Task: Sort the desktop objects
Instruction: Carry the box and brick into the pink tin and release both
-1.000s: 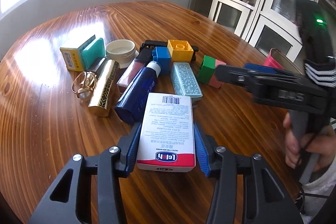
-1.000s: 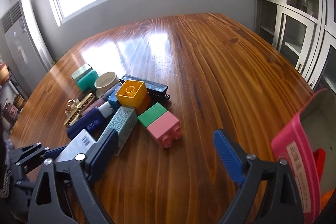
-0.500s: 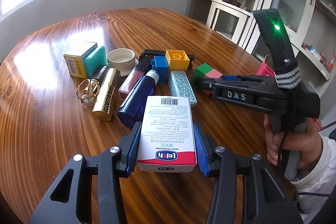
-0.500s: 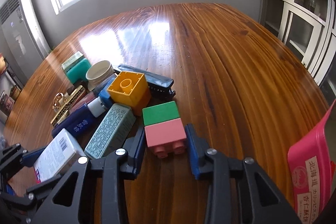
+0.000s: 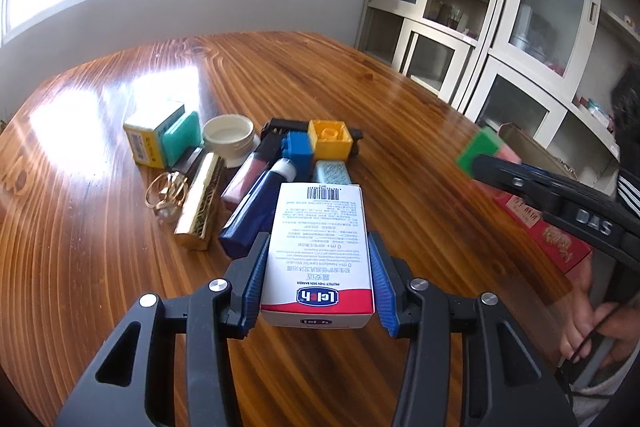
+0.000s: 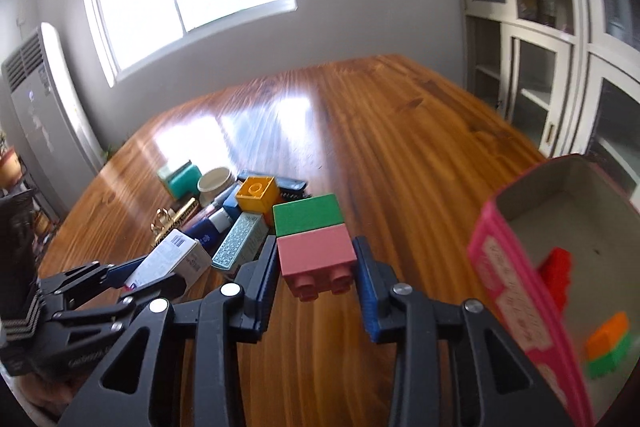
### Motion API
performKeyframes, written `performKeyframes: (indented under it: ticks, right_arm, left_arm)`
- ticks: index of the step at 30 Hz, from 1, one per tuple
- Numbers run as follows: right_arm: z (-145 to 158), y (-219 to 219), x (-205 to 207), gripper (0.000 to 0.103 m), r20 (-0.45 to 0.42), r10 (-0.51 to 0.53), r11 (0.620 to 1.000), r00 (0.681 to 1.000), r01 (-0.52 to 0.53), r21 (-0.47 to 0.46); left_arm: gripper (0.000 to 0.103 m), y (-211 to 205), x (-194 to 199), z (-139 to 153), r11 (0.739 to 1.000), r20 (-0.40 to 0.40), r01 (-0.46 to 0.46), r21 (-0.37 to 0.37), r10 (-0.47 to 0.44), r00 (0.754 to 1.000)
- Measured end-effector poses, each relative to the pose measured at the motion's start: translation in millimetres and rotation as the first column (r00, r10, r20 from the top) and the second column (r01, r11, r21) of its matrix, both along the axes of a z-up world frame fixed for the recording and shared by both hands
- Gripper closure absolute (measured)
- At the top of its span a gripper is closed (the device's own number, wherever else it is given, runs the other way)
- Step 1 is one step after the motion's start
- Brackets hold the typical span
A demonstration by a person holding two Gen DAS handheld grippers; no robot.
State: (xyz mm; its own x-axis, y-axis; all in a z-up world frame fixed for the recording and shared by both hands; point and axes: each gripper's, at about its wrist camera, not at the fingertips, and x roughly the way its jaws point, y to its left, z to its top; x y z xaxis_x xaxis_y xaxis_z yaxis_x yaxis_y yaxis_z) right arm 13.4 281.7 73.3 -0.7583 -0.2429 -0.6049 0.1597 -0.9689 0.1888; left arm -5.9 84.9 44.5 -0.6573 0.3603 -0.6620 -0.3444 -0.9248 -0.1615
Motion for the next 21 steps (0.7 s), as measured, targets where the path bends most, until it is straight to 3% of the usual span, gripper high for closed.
performKeyframes:
  ticks: [12, 21]
  right_arm:
    - [25, 83, 64, 0.063, -0.115, -0.203, 0.978, 0.972, 0.195, -0.074]
    - [27, 165, 110, 0.063, -0.157, -0.39, 0.919, 0.907, 0.374, -0.121]
  left_arm:
    - [0.053, 65, 17, 35, 0.994, -0.078, 0.103, -0.045, -0.107, 0.991]
    - [0.053, 148, 34, 54, 0.967, -0.112, 0.242, -0.084, -0.251, 0.962]
